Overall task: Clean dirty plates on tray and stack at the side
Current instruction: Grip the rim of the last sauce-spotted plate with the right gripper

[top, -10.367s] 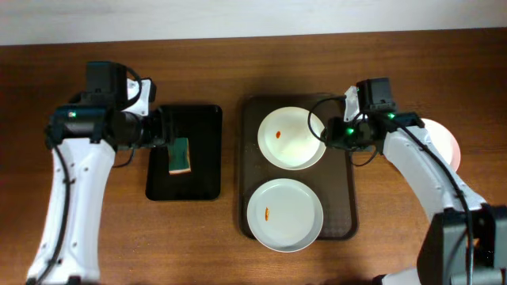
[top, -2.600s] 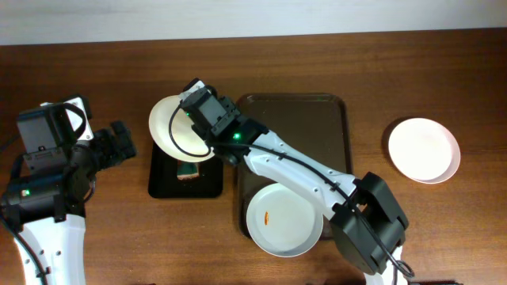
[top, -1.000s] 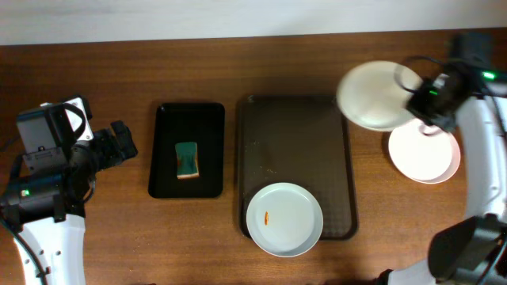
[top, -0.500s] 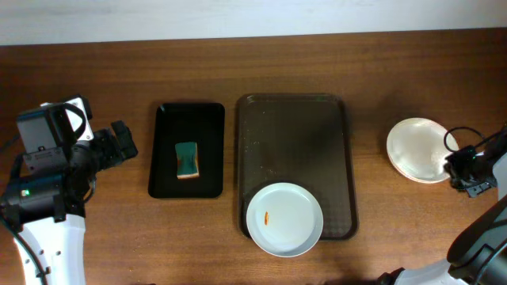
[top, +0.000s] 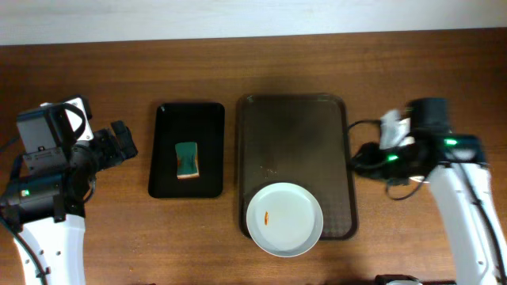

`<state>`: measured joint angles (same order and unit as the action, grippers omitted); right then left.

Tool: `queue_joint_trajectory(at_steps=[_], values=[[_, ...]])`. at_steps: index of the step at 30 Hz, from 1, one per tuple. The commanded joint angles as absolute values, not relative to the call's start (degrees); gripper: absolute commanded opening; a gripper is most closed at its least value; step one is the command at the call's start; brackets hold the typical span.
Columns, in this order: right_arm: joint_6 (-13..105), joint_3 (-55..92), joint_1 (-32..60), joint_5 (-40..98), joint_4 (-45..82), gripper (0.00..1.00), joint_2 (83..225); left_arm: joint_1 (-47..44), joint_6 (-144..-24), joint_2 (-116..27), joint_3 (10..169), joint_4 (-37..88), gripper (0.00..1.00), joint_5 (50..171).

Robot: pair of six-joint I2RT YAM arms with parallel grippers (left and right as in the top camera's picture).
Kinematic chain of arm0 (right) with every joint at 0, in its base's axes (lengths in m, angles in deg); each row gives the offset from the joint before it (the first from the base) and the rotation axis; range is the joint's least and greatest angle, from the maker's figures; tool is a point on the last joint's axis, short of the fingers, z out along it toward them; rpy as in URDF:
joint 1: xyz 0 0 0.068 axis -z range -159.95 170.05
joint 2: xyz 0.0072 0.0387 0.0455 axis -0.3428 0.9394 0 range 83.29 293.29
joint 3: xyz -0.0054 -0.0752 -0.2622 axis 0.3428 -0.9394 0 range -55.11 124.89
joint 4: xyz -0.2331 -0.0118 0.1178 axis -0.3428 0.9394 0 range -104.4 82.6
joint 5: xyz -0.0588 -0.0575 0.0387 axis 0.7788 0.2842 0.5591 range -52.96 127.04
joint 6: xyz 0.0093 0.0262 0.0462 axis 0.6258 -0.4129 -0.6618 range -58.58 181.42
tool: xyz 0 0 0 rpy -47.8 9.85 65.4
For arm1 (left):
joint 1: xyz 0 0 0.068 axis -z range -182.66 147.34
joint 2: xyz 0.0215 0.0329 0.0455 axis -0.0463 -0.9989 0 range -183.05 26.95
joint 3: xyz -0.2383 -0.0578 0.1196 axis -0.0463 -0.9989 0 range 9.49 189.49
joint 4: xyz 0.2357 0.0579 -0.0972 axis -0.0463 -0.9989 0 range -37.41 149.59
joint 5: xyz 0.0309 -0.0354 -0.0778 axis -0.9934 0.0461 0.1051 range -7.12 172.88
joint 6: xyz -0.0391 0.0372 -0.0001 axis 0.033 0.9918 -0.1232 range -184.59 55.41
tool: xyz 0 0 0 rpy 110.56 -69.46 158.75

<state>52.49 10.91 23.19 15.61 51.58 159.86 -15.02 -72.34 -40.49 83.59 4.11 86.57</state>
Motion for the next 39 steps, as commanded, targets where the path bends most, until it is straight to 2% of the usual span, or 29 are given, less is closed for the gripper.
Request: queue_joint_trajectory(at_steps=[1, 3, 7, 9, 10, 11, 12, 17, 23, 26, 27, 28, 29, 32, 39], values=[[48.7, 6.7, 11.1, 28.4, 52.9, 0.50, 163.1, -15.1, -72.8, -40.0, 84.3, 4.2, 1.00, 87.2], [47.0, 1.8, 5.6, 29.6, 50.3, 0.51, 165.9, -15.1, -72.8, -40.0, 84.3, 4.2, 1.00, 87.2], [48.3, -7.1, -1.7, 29.3, 37.5, 0.51, 170.5, -15.1, -72.8, -40.0, 84.3, 4.2, 1.00, 87.2], [47.4, -9.3, -2.1, 30.3, 34.3, 0.48, 172.3, -15.1, -72.8, -40.0, 84.3, 4.2, 1.00, 87.2], [47.4, -9.7, -1.7, 30.4, 33.2, 0.36, 173.1, -15.1, -72.8, -40.0, 84.3, 4.2, 1.00, 87.2], [47.4, -9.7, -1.3, 30.2, 32.6, 0.17, 173.5, -15.1, -72.8, -40.0, 84.3, 4.2, 1.00, 87.2], [47.4, -9.7, -1.2, 30.3, 32.1, 0.06, 173.4, -15.1, -72.8, -40.0, 84.3, 4.2, 1.00, 87.2], [47.4, -3.1, 3.3, 37.8, 30.5, 0.04, 172.4, -15.1, -72.8, -40.0, 84.3, 4.2, 1.00, 87.2], [48.6, -2.5, 6.9, 39.9, 14.1, 0.04, 174.6, -15.1, -72.8, -40.0, 84.3, 4.2, 1.00, 87.2], [55.5, -2.5, 6.9, 40.0, 11.7, 0.04, 177.4, -15.1, -72.8, -40.0, 84.3, 4.2, 1.00, 87.2], [55.5, -2.5, 7.0, 41.4, 11.6, 0.30, 177.5, -15.1, -72.8, -40.0, 84.3, 4.2, 1.00, 87.2], [55.5, -2.4, 7.0, 41.7, 11.6, 0.42, 177.4, -15.1, -72.8, -40.0, 84.3, 4.2, 1.00, 87.2], [55.5, -1.9, 7.0, 42.1, 11.5, 0.48, 177.1, -15.1, -72.8, -40.0, 84.3, 4.2, 1.00, 87.2], [55.4, 0.2, 7.0, 42.0, 12.9, 0.49, 175.8, -15.1, -72.8, -40.0, 84.3, 4.2, 1.00, 87.2], [55.4, 3.5, 7.0, 29.3, 20.0, 0.51, 169.0, -15.1, -73.2, -40.0, 84.3, 4.4, 1.00, 88.4]])
